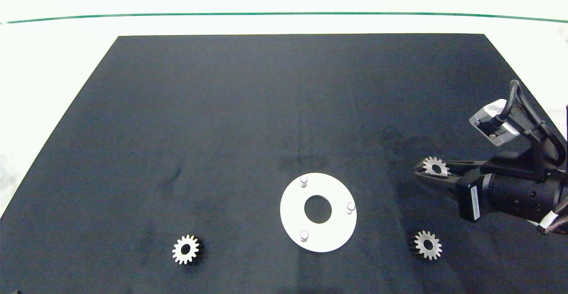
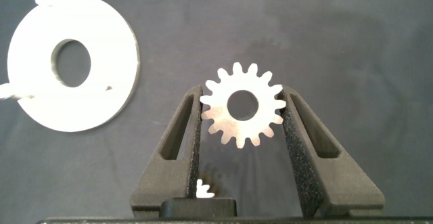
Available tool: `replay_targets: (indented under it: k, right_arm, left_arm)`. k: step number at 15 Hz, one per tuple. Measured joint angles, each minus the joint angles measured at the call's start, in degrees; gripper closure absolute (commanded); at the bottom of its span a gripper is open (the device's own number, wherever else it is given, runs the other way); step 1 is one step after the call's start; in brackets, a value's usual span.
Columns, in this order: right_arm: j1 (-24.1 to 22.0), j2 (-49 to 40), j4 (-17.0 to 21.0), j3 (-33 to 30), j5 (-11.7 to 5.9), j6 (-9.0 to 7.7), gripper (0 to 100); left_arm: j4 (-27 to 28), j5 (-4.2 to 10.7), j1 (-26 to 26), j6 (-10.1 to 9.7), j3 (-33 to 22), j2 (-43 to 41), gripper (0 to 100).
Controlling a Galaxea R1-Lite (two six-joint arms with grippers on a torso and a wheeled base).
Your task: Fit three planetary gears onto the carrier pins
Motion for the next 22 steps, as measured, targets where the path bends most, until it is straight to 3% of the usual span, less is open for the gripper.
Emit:
replay_targets:
  k: [2, 5, 7, 11, 17, 22]
  right_arm:
    - [1.38, 0.61, 2.29, -2.04, -0.06, -0.35, 81]
    - [3.18, 2.57, 2.62, -5.03, -0.57, -0.44, 81]
    - [5.52, 5.05, 3.01, -8.46, -2.04, -0.45, 81]
    - [10.84, 9.19, 7.39, -14.96, -3.8, -0.45, 81]
    - [15.84, 11.39, 8.92, -15.92, -5.9, -0.56, 81]
    - [17.94, 12.61, 8.87, -15.74, -7.25, -2.12, 81]
  left_arm:
    - [0.02, -0.02, -0.18, 0.0, 0.17, -0.06, 0]
    - [0.02, 0.0, -0.38, 0.02, 0.22, -0.24, 0]
    - [0.0, 0.0, -0.41, 0.0, 0.22, -0.35, 0]
    - [0.0, 0.0, -0.44, 0.02, 0.43, -0.69, 0]
    - [-0.06, 0.0, -0.44, 0.0, 0.2, -1.07, 0]
    - [-0.16, 0.0, -0.44, 0.0, 0.09, -1.33, 0]
